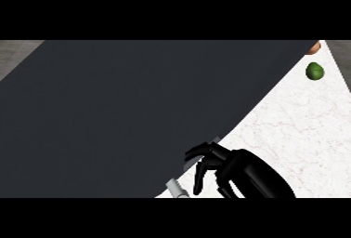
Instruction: Pick up the bottled water, place it into the cabinet and close the cabinet
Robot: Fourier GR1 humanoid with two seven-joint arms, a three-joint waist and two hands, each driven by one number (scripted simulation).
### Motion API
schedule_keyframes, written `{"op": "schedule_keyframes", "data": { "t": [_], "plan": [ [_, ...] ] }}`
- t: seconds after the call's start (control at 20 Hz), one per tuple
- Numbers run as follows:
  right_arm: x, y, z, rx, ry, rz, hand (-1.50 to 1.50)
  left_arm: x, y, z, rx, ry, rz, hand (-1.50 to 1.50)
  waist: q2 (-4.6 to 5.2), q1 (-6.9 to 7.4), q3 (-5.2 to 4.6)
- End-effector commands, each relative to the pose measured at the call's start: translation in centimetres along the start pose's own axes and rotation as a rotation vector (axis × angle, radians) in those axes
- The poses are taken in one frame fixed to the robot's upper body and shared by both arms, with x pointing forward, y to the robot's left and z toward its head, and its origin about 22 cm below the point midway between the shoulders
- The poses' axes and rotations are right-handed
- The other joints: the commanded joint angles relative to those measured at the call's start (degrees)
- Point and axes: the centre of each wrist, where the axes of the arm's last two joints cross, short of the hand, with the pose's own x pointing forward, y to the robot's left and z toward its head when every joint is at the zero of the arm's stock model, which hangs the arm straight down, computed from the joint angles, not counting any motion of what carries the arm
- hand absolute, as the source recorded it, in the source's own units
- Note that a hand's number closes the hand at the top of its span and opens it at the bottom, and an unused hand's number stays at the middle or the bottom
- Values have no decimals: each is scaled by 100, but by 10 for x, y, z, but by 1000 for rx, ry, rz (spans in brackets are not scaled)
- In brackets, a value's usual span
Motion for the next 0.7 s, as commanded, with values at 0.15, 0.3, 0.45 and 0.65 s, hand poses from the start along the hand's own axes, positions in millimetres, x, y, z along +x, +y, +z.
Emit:
{"op": "schedule_keyframes", "data": {
  "t": [0.15, 0.3, 0.45, 0.65],
  "plan": [
    [42, -36, -84, -16, -87, -97, 150, 18, 22, 5, 26, -40, -13, -150, -71, -108, -6],
    [42, -50, -112, 4, -40, -113, 150, 28, 13, 15, 34, -34, -16, -150, -87, -147, 0],
    [34, -87, -121, 19, -47, -87, 150, 40, 24, 15, 33, -51, -37, -150, -71, -185, 2],
    [42, -83, -157, 67, -37, -77, 150, 32, 31, 24, 44, -19, -8, -150, -81, -255, -3]
  ]
}}
